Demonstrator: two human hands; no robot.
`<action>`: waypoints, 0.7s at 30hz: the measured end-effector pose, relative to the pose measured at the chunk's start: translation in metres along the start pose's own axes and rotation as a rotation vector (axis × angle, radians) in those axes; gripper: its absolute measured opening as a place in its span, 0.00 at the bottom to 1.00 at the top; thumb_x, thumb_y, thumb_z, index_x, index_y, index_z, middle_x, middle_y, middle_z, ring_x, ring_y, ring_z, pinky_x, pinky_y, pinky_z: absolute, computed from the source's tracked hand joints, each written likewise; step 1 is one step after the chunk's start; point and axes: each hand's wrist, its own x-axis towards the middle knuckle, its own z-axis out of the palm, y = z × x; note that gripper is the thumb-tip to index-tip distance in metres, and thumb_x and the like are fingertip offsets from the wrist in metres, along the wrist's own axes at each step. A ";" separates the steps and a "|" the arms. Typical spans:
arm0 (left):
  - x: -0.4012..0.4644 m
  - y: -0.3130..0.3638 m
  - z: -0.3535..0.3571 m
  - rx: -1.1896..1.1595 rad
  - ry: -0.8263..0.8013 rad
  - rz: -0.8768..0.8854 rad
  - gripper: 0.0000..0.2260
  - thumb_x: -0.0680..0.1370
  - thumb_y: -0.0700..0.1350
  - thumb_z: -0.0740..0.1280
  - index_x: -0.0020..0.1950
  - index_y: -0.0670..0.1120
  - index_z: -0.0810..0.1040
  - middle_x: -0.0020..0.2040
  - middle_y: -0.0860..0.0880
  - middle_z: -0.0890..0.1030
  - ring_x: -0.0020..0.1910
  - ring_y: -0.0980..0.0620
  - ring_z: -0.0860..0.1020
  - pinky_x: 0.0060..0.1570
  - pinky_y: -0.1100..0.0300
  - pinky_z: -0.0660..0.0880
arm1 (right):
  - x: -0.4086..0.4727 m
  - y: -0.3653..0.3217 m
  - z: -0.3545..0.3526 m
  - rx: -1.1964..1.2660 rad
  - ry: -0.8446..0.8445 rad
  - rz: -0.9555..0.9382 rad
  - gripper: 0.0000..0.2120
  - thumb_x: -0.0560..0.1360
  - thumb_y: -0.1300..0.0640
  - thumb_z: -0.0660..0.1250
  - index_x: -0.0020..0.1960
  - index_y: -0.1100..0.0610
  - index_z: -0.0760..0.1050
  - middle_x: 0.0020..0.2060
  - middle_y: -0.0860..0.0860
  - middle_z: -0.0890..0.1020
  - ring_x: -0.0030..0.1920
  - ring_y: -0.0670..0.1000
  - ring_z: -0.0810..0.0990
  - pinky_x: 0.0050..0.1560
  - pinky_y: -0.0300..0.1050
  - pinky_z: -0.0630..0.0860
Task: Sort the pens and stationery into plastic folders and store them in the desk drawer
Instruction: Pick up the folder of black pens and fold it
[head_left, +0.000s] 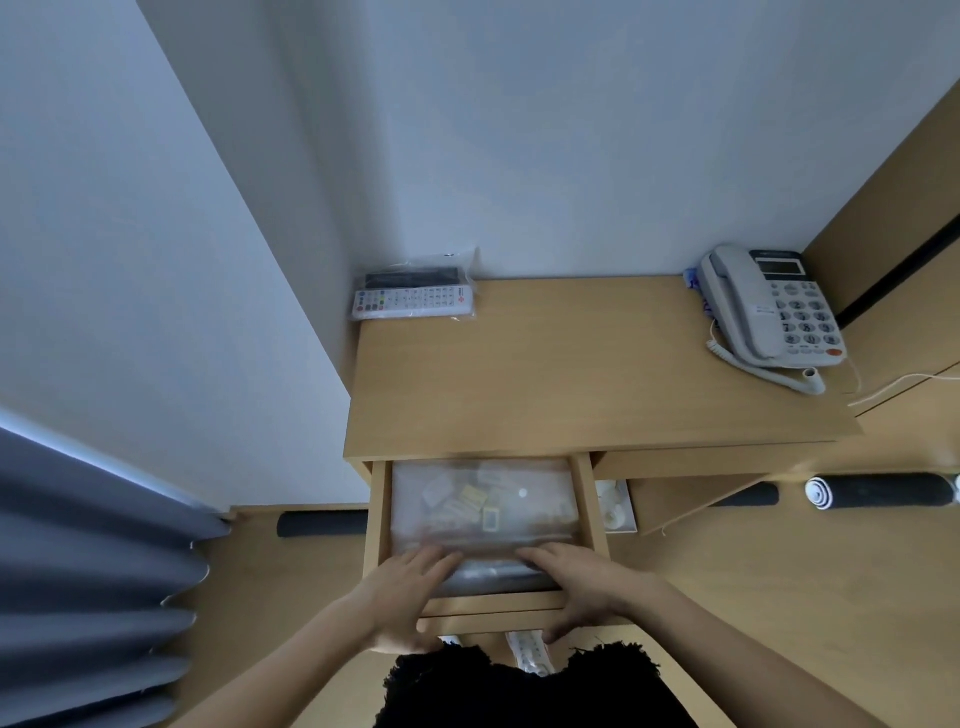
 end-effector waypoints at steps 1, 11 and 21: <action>-0.002 0.000 -0.003 -0.019 0.004 0.012 0.41 0.74 0.59 0.67 0.78 0.49 0.47 0.78 0.50 0.51 0.75 0.49 0.53 0.73 0.57 0.51 | -0.002 0.000 -0.001 0.019 0.007 0.001 0.46 0.67 0.43 0.74 0.76 0.51 0.53 0.73 0.51 0.61 0.72 0.53 0.61 0.71 0.45 0.60; 0.013 0.002 -0.049 -0.188 0.237 0.025 0.29 0.77 0.65 0.54 0.74 0.52 0.62 0.72 0.54 0.65 0.69 0.54 0.66 0.65 0.62 0.62 | -0.025 -0.005 -0.022 0.223 0.279 0.088 0.33 0.74 0.47 0.69 0.74 0.50 0.60 0.72 0.47 0.66 0.70 0.46 0.65 0.69 0.41 0.63; 0.080 0.086 -0.102 -0.149 0.592 0.320 0.16 0.77 0.46 0.64 0.64 0.42 0.76 0.61 0.44 0.78 0.60 0.44 0.76 0.62 0.49 0.72 | -0.093 0.013 -0.008 0.478 0.812 0.419 0.31 0.73 0.50 0.71 0.72 0.52 0.64 0.69 0.48 0.69 0.69 0.50 0.68 0.66 0.45 0.66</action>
